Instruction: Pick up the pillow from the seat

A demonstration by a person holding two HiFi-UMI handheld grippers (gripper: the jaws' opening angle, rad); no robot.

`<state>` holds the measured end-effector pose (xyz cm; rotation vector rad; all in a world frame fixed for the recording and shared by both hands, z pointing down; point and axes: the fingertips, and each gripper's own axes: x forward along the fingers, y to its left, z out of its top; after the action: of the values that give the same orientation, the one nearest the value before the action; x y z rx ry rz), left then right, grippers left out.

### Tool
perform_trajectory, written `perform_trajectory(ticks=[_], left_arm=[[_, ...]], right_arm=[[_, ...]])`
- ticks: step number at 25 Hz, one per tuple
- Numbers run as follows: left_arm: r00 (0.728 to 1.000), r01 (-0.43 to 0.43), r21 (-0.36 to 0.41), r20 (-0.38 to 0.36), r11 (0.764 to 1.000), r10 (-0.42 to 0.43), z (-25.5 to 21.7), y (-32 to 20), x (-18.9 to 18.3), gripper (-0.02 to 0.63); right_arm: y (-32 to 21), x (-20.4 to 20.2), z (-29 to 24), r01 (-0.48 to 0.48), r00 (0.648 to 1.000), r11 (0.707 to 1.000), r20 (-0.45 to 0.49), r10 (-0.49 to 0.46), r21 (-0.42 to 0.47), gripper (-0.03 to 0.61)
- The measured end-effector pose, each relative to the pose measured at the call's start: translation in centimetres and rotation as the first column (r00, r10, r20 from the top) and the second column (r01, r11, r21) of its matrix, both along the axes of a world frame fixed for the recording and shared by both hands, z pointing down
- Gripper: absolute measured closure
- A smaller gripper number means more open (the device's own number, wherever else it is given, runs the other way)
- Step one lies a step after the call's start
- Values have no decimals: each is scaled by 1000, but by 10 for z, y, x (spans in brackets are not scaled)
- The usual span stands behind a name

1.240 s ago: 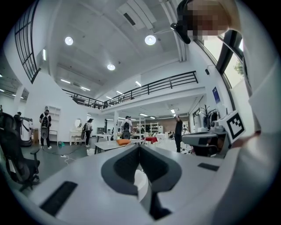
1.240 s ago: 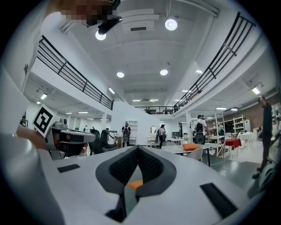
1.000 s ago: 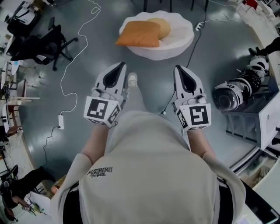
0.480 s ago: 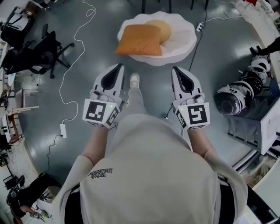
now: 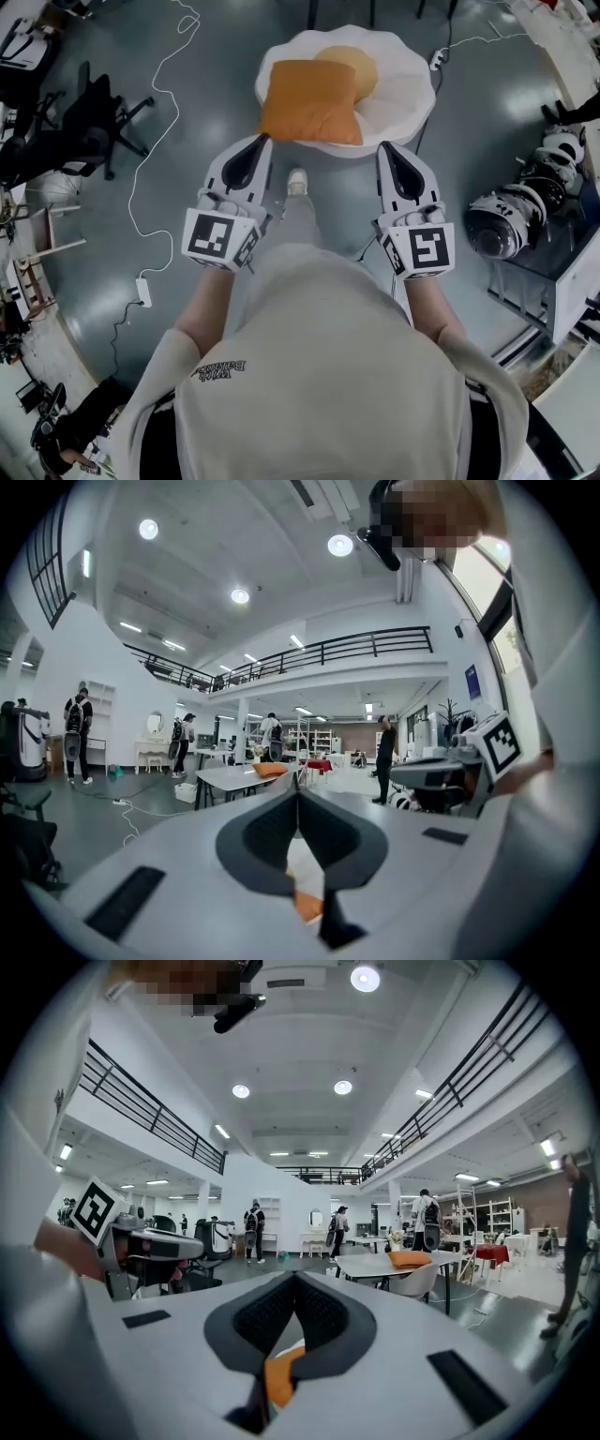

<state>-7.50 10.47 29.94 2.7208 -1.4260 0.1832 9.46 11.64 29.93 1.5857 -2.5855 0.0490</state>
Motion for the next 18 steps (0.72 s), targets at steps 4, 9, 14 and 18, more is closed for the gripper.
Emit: perform_trajectory(ticks=[4, 9, 14, 18], left_arm=[[1000, -31, -22, 5, 999, 31, 3, -62, -15, 603], [999, -46, -38, -2, 998, 45, 2, -136, -40, 603], [997, -77, -65, -2, 995, 77, 11, -199, -64, 603], [997, -70, -97, -1, 993, 71, 21, -237, -82, 603]], right_arm=[[-61, -16, 0, -27, 1000, 999, -6, 27, -20, 569], [-134, -37, 0, -53, 998, 997, -32, 52, -49, 569], [-196, -51, -8, -95, 994, 994, -52, 92, -52, 569], [-231, -60, -13, -112, 992, 992, -69, 109, -53, 569]])
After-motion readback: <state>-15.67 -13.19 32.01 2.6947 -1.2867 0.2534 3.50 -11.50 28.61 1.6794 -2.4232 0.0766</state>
